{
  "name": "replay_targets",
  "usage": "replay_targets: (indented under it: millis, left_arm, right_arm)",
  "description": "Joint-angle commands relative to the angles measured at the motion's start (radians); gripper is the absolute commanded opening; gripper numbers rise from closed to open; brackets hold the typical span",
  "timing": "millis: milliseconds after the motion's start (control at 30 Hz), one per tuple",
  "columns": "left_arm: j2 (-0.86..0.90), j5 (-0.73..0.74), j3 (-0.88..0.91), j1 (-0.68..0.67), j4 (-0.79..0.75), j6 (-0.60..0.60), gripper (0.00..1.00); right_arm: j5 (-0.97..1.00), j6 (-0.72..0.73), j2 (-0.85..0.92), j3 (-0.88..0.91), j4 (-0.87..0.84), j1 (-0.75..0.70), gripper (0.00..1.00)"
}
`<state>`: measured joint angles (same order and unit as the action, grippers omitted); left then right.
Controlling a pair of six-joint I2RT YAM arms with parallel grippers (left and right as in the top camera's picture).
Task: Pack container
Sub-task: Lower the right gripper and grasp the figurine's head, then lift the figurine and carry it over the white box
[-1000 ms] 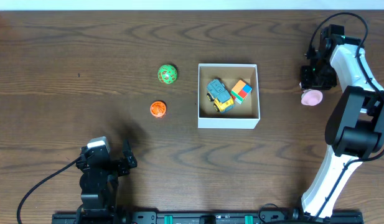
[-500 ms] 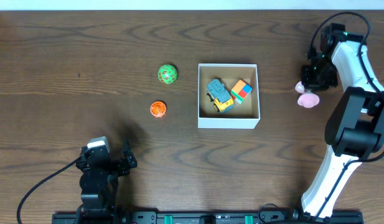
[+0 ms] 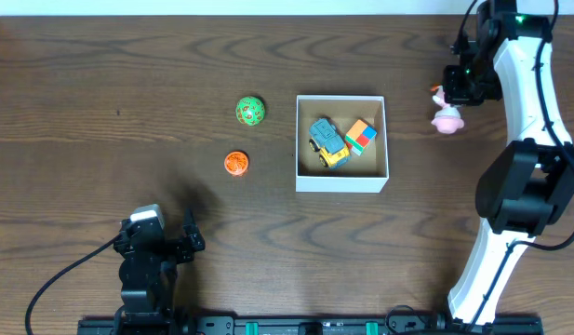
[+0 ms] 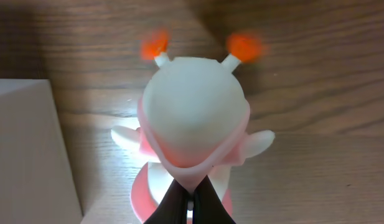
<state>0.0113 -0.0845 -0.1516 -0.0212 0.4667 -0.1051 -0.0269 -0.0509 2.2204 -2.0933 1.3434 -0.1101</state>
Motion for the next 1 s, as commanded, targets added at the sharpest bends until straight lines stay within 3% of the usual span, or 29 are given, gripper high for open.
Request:
replay_targets:
  millis: [0, 567, 967]
  left_arm:
    - [0.000, -0.002, 0.019, 0.004, -0.001, -0.005, 0.98]
    - [0.000, -0.001, 0.019, 0.004, -0.001, -0.005, 0.98]
    - [0.000, -0.001, 0.019, 0.004, -0.001, -0.005, 0.98]
  right_arm:
    - [-0.008, 0.013, -0.018, -0.023, 0.009, 0.016, 0.01]
    - [-0.008, 0.028, -0.018, -0.050, 0.018, 0.024, 0.01]
    - [-0.008, 0.027, -0.018, -0.341, 0.161, 0.133, 0.01]
